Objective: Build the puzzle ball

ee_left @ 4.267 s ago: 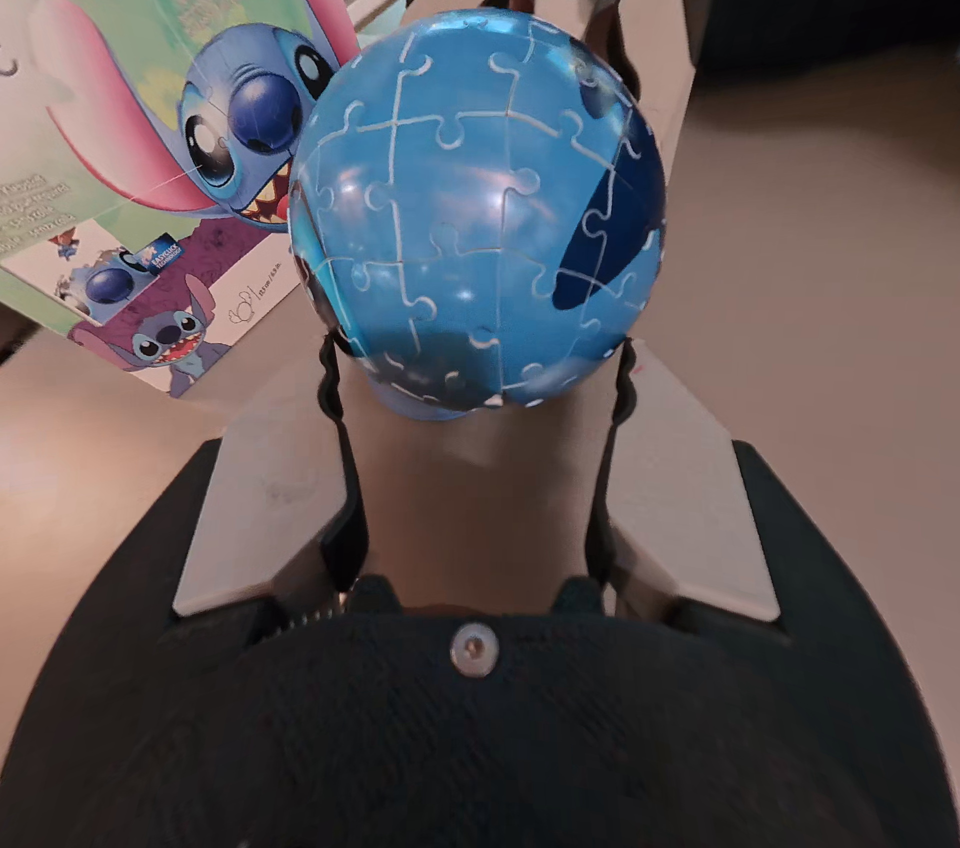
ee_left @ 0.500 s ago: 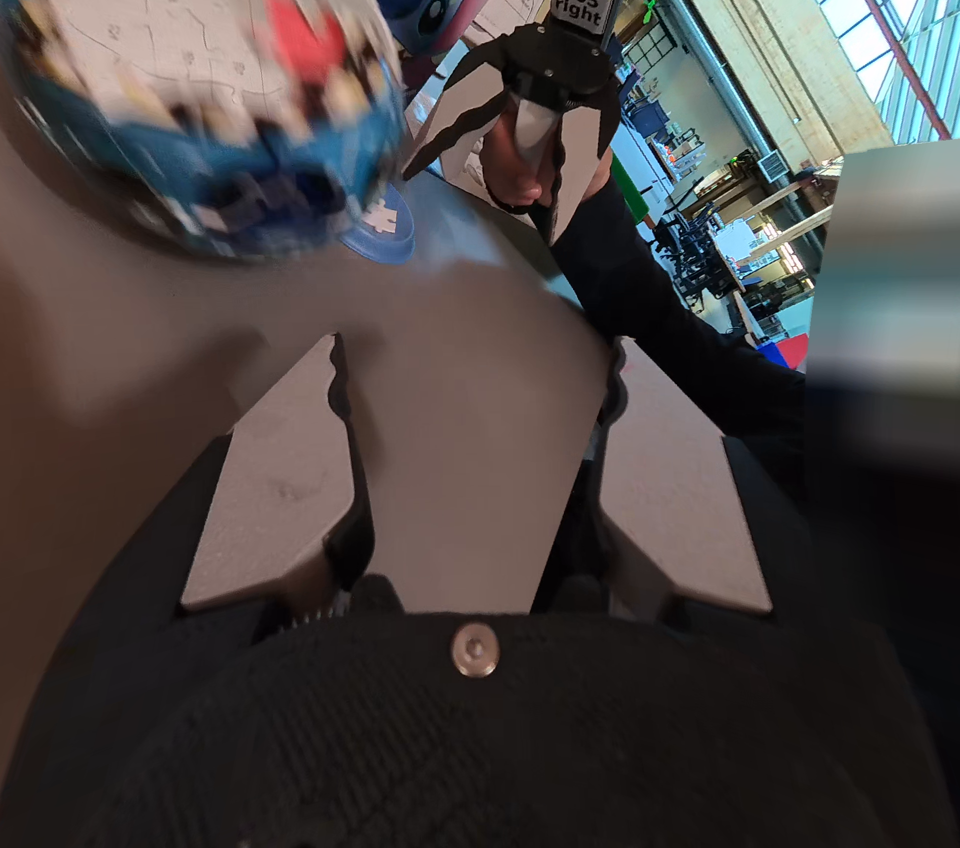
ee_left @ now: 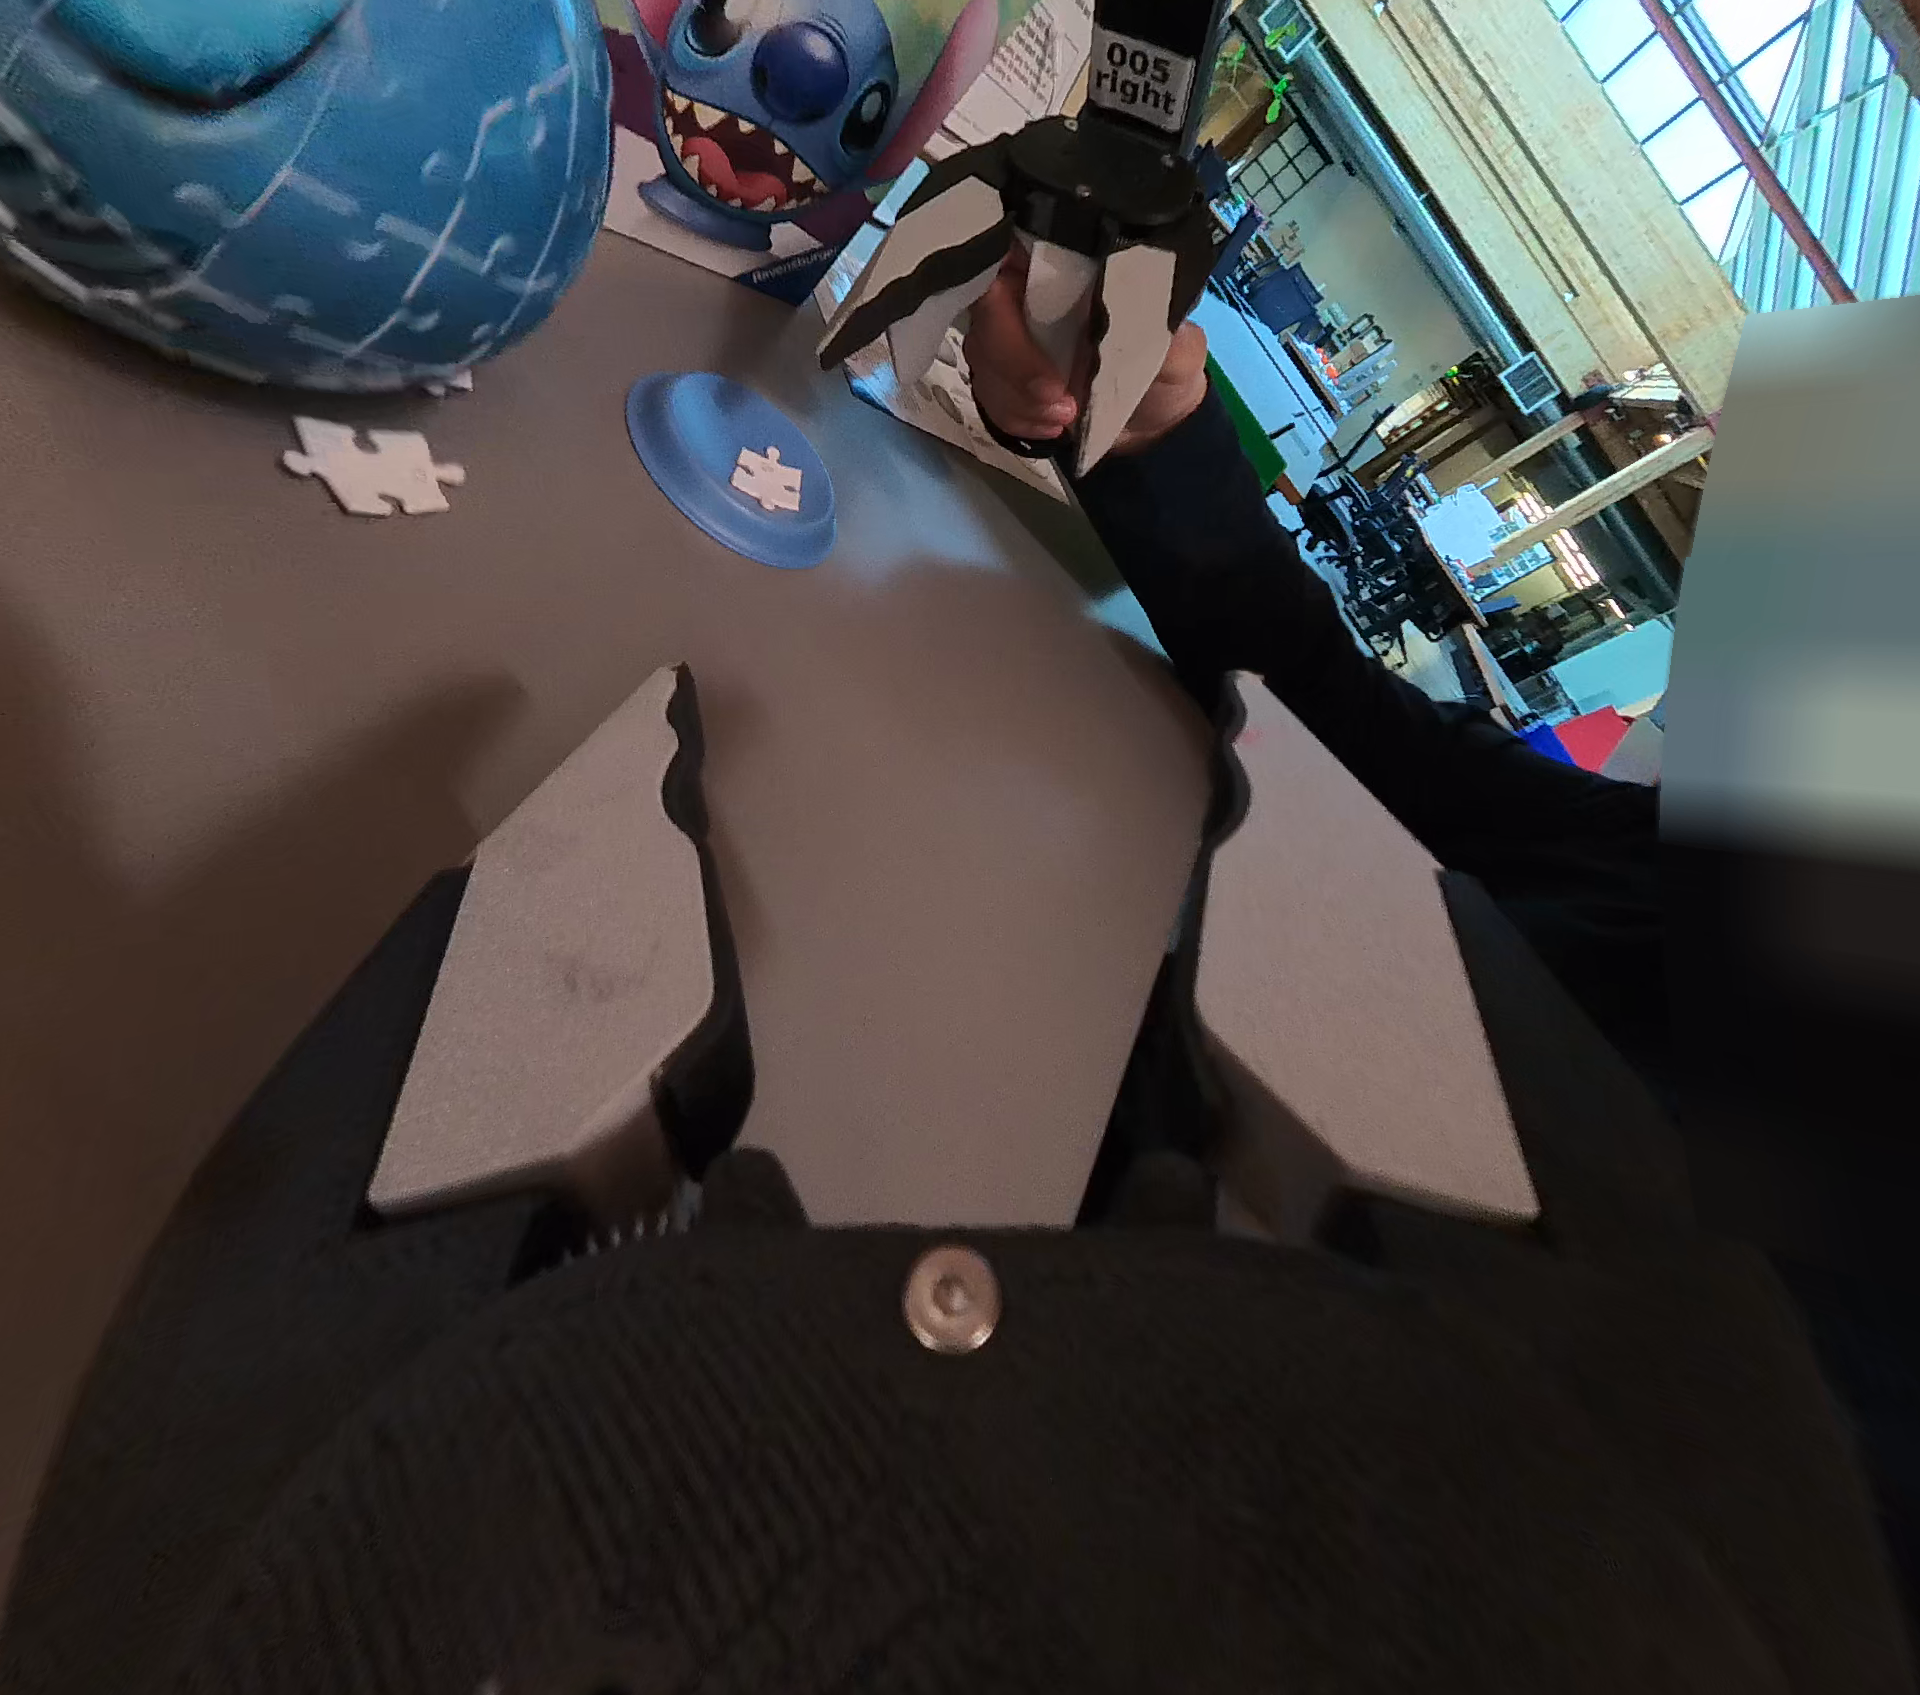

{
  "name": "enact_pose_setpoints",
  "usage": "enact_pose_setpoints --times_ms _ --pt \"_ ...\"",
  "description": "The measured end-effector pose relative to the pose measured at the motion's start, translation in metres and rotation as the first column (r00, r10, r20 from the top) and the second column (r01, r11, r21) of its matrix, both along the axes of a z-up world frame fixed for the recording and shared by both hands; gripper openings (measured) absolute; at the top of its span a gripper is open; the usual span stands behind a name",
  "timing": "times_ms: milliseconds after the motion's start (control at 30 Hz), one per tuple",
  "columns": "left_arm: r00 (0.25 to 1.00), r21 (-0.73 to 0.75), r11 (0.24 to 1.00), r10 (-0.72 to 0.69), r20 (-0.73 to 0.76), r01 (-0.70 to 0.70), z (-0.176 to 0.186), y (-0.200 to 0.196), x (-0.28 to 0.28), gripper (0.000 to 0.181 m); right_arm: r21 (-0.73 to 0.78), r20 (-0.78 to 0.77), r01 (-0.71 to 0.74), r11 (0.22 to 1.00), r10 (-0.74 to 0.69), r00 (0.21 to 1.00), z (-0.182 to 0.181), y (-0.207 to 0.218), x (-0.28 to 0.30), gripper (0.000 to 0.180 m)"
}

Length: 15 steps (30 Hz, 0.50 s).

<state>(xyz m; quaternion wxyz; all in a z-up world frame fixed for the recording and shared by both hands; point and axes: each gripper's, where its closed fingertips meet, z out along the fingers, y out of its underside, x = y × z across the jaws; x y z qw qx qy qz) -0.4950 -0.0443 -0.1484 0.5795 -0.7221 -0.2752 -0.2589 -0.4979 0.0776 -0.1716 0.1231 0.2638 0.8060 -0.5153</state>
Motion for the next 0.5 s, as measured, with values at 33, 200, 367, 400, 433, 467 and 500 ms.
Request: enact_pose_setpoints --times_ms 33,200,367,400,433,467,500 --pt "1.000 0.004 1.000 0.014 -0.008 -0.014 0.002 0.001 -0.003 0.096 0.006 -0.002 0.001 1.000 -0.001 1.000 0.000 0.000 0.000 0.087" --pt "0.989 -0.007 0.995 0.094 -0.117 -0.095 0.021 0.012 -0.024 0.097 0.034 -0.012 0.016 0.999 -0.015 1.000 -0.004 0.001 -0.003 0.086" --pt "0.970 -0.033 0.992 0.114 -0.213 -0.123 0.034 0.019 -0.032 0.098 0.098 -0.034 0.046 0.994 -0.043 0.998 -0.013 0.004 -0.007 0.085" --pt "0.969 -0.026 0.992 0.117 -0.218 -0.125 0.036 0.018 -0.031 0.098 0.108 -0.042 0.051 0.993 -0.047 0.998 -0.015 0.005 -0.008 0.085" --pt "0.968 -0.015 0.992 0.118 -0.220 -0.125 0.039 0.016 -0.030 0.098 0.110 -0.047 0.053 0.992 -0.048 0.998 -0.016 0.004 -0.008 0.085" --pt "0.968 -0.004 0.992 0.121 -0.221 -0.126 0.042 0.013 -0.028 0.098 0.108 -0.048 0.053 0.993 -0.048 0.998 -0.016 0.003 -0.009 0.085" --pt "0.966 0.009 0.992 0.125 -0.228 -0.126 0.047 0.010 -0.025 0.097 0.106 -0.046 0.050 0.993 -0.045 0.998 -0.016 0.003 -0.009 0.086"
